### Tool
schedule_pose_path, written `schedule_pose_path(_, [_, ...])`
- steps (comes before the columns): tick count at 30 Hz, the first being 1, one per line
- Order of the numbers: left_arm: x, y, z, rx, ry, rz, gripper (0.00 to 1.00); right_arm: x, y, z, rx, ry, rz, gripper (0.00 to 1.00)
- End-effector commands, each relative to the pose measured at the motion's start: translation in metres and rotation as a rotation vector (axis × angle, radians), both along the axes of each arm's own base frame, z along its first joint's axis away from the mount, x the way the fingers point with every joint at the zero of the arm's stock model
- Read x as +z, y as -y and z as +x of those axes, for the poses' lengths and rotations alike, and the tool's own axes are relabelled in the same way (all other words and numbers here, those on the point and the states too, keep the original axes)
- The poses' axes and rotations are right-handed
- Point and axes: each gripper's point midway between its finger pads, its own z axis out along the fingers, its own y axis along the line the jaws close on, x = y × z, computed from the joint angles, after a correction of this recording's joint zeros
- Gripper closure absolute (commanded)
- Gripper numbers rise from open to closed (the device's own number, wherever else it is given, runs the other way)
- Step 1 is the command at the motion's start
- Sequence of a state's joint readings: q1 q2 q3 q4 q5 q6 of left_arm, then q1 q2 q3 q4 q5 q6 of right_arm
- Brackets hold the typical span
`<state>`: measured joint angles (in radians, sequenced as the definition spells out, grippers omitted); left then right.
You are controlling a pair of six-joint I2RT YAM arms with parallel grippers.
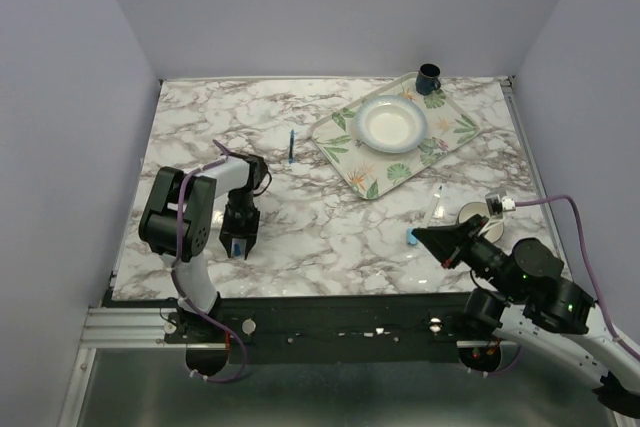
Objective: Insert the pens into the pen caps
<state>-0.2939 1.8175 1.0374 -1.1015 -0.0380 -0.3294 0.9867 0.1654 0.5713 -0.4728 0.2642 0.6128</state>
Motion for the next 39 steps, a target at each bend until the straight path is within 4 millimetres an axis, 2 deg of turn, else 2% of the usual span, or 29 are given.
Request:
schedule_pose_path(1, [-0.027, 0.019, 0.05, 0.068, 0.205, -0.088, 0.5, 0.006, -0.001, 0.0, 0.003, 0.002, 0.013, 0.99])
schedule_pose_path(16, [-0.03, 0.009, 0.066, 0.101, 0.259, -0.058, 0.56, 0.001, 0.0, 0.001, -0.007, -0.007, 0.012, 0.99])
schedule_pose_path(23, [-0.025, 0.003, 0.075, 0.129, 0.312, -0.053, 0.54, -0.001, -0.001, 0.0, -0.004, -0.014, 0.011, 0.99])
schedule_pose_path(27, [-0.021, 0.001, 0.08, 0.138, 0.344, -0.053, 0.47, -0.002, -0.001, 0.001, -0.004, -0.017, 0.01, 0.99])
schedule_pose_path(29, [-0.023, 0.005, 0.08, 0.139, 0.342, -0.077, 0.47, -0.001, -0.002, 0.001, -0.001, -0.016, 0.012, 0.99])
schedule_pose_path(32, [-0.029, 0.008, 0.076, 0.147, 0.325, -0.092, 0.53, -0.001, -0.004, 0.0, 0.004, -0.02, 0.012, 0.99])
schedule_pose_path(39, [-0.035, 0.001, 0.058, 0.154, 0.278, -0.062, 0.55, -0.002, -0.003, 0.001, 0.0, -0.021, 0.012, 0.99])
